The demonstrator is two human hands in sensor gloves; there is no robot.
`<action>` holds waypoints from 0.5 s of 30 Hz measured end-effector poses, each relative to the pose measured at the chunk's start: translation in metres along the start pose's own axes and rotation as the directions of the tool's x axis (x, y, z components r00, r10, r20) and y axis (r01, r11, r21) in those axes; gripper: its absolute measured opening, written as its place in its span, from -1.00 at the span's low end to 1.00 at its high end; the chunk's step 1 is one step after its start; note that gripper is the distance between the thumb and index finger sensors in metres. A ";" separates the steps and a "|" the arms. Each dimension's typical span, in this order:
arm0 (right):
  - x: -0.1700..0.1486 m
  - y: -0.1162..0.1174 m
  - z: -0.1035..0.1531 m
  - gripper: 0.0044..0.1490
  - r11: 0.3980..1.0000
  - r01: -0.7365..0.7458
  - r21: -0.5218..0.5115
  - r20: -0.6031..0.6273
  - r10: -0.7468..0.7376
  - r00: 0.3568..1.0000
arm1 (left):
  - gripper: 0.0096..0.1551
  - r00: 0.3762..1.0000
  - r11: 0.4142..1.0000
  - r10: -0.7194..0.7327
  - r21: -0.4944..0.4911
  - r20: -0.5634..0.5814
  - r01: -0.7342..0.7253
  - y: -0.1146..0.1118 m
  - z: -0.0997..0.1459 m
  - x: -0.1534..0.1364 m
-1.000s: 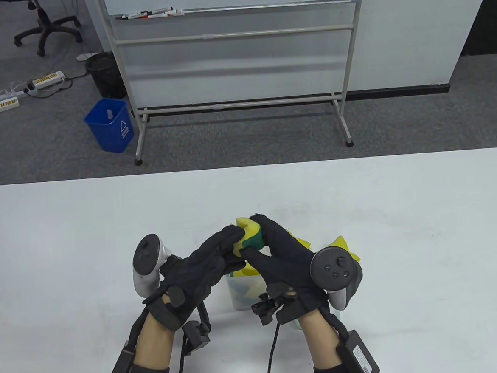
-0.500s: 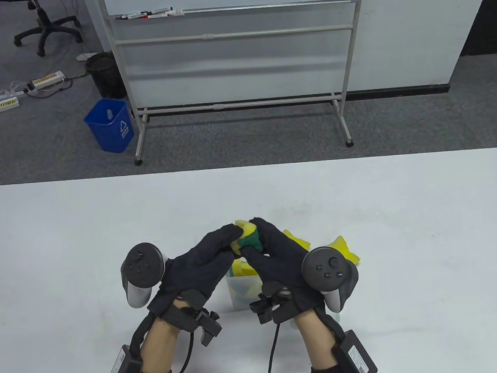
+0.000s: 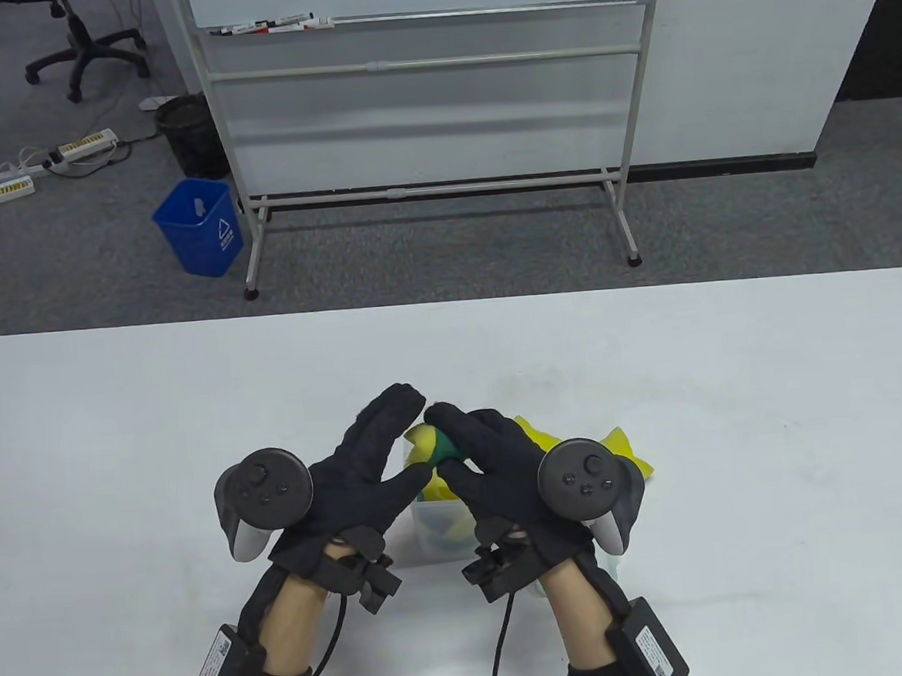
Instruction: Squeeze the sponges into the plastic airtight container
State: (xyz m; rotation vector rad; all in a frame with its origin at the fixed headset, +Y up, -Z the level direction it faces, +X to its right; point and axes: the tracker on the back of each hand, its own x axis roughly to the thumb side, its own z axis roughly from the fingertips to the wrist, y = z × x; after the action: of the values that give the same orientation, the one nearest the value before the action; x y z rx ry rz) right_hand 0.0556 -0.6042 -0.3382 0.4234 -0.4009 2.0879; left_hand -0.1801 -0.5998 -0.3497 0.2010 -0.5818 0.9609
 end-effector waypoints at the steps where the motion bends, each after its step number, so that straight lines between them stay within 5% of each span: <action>1: 0.001 0.000 0.000 -0.22 1.000 -0.021 0.007 0.005 0.021 1.000 | -0.15 1.000 1.000 0.010 -0.004 0.002 -0.010 0.000 0.000 -0.001; 7: 0.005 -0.001 0.000 -0.08 0.999 -0.042 0.019 0.034 0.041 0.999 | -0.33 0.999 0.999 0.050 -0.006 -0.010 -0.050 0.004 -0.001 -0.007; 15: 0.005 -0.001 0.001 -0.08 0.999 0.018 -0.032 0.035 -0.017 0.999 | -0.46 0.994 0.987 0.076 0.148 -0.082 -0.063 0.007 0.003 -0.010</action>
State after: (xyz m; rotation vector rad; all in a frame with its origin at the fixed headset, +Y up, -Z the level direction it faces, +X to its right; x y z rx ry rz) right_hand 0.0540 -0.6009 -0.3347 0.4436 -0.4495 2.0568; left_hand -0.1915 -0.6037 -0.3531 0.2690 -0.4407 1.0754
